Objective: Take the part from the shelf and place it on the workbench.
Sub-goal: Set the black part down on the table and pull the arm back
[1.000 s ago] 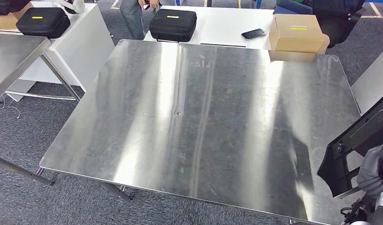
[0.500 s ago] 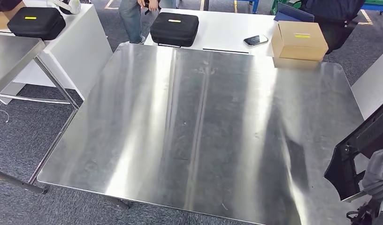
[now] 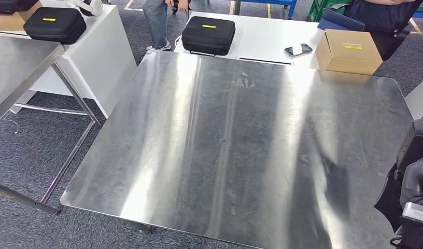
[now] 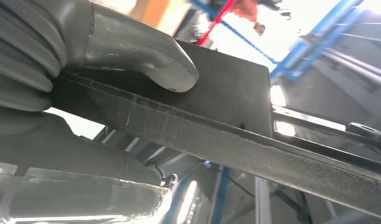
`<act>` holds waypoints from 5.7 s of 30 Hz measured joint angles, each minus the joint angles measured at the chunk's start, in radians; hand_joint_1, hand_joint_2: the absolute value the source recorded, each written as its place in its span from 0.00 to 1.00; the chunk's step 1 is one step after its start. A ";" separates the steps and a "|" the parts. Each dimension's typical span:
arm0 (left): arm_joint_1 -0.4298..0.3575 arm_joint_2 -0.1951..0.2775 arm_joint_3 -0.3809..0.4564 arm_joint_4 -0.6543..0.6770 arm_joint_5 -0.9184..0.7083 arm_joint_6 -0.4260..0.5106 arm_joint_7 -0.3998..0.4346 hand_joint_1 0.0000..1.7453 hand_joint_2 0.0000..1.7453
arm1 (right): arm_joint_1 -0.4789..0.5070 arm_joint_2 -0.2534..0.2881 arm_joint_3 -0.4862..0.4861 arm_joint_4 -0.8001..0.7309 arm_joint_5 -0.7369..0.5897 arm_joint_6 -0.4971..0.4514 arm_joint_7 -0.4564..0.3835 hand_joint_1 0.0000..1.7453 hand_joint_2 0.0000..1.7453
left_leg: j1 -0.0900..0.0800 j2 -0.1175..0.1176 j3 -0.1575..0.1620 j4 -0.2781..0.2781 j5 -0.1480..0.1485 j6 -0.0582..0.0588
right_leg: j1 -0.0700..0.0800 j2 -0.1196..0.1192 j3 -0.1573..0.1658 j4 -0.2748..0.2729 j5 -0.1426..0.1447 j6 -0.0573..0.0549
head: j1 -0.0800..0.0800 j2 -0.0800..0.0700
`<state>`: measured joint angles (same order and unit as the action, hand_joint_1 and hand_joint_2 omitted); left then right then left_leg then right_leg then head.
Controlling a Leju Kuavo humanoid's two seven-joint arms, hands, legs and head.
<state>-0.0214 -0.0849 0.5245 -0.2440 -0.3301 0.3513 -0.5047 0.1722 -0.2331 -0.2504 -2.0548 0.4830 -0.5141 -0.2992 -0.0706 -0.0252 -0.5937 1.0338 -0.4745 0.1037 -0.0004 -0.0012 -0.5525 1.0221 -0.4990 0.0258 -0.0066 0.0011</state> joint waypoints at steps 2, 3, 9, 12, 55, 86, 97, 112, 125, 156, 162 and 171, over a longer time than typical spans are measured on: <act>-0.003 0.002 0.000 -0.003 -0.014 -0.005 0.002 0.00 0.00 | -0.014 -0.021 -0.028 0.028 0.036 0.036 0.071 1.00 1.00 | 0.002 0.002 -0.017 0.039 -0.030 -0.016 | -0.019 -0.003 0.006 -0.009 0.005 -0.005 | -0.002 0.000; -0.005 0.003 -0.001 -0.004 -0.021 -0.007 0.006 0.00 0.00 | -0.019 -0.035 -0.046 0.049 0.055 0.058 0.109 1.00 1.00 | 0.010 0.004 -0.039 0.086 -0.058 -0.029 | -0.026 -0.006 0.009 -0.011 0.007 -0.006 | -0.003 0.000; -0.013 0.006 -0.001 -0.006 -0.045 -0.019 0.026 0.00 0.00 | -0.025 -0.124 -0.162 0.194 0.161 0.153 0.226 1.00 1.00 | 0.082 0.017 -0.114 0.237 -0.098 -0.094 | -0.060 -0.015 0.010 -0.011 0.004 0.013 | -0.008 0.000; -0.018 0.009 -0.001 -0.007 -0.049 -0.024 0.028 0.00 0.00 | -0.031 -0.165 -0.203 0.256 0.213 0.182 0.256 1.00 1.00 | 0.104 0.022 -0.019 0.054 -0.019 -0.128 | -0.076 -0.015 0.018 -0.010 -0.001 0.049 | -0.013 0.000; -0.037 0.044 0.002 0.008 -0.080 -0.062 0.037 0.00 0.00 | -0.400 -0.358 0.108 1.023 0.651 0.209 0.350 1.00 1.00 | 0.022 0.004 0.006 -0.007 -0.002 -0.011 | -0.003 -0.002 -0.020 -0.005 0.022 0.031 | -0.011 0.000; -0.047 0.042 -0.027 0.010 -0.151 -0.026 0.130 0.00 0.00 | -0.332 -0.320 0.055 0.919 0.711 0.235 0.373 0.00 0.00 | 0.020 0.004 0.006 -0.007 -0.002 -0.011 | -0.005 -0.002 -0.020 -0.005 0.022 0.031 | -0.011 0.000; -0.047 0.042 -0.027 0.010 -0.151 -0.026 0.130 0.00 0.00 | -0.326 -0.320 0.042 0.904 0.711 0.235 0.373 0.00 0.00 | 0.020 0.004 0.006 -0.007 -0.002 -0.011 | -0.005 -0.002 -0.020 -0.005 0.022 0.031 | -0.011 0.000; -0.044 0.041 -0.025 0.010 -0.142 -0.012 0.104 0.00 0.00 | -0.366 -0.330 -0.047 0.686 0.461 0.000 0.240 0.00 0.00 | 0.019 0.004 0.006 -0.007 -0.002 -0.010 | -0.006 -0.002 -0.020 -0.005 0.023 0.031 | -0.010 0.000; -0.027 0.019 0.011 0.015 -0.107 0.011 0.037 0.00 0.00 | -0.114 -0.158 0.056 0.008 0.084 -0.180 -0.132 0.00 0.00 | 0.022 0.004 0.007 -0.007 -0.004 -0.013 | -0.005 -0.002 -0.020 -0.005 0.020 0.028 | -0.011 0.000; -0.012 -0.001 0.077 0.014 -0.079 0.031 0.071 0.00 0.00 | 0.133 0.059 0.181 -0.196 -0.117 -0.180 -0.312 0.00 0.00 | 0.029 0.009 0.018 -0.028 0.008 0.009 | -0.007 -0.001 -0.059 0.081 -0.027 0.031 | -0.007 0.000; -0.011 -0.004 0.077 0.015 -0.078 0.031 0.073 0.00 0.00 | 0.138 0.061 0.183 -0.197 -0.120 -0.180 -0.312 0.00 0.00 | 0.030 0.009 0.018 -0.027 0.010 0.007 | -0.009 -0.001 -0.085 0.174 -0.064 0.042 | -0.005 0.000; -0.011 -0.002 0.077 0.014 -0.088 0.037 0.074 0.00 0.00 | 0.135 0.061 0.182 -0.195 -0.150 -0.181 -0.324 0.00 0.00 | 0.034 0.008 -0.013 0.045 -0.045 -0.044 | -0.021 -0.004 0.011 -0.032 0.026 0.000 | -0.011 0.000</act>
<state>-0.0323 -0.0866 0.6014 -0.2297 -0.4182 0.3880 -0.4307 0.3070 -0.1725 -0.0683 -2.2503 0.3333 -0.6946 -0.6232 -0.0369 -0.0168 -0.6071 1.0792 -0.5197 0.0602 -0.0211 -0.0055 -0.5415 0.9900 -0.4727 0.0255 -0.0174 0.0011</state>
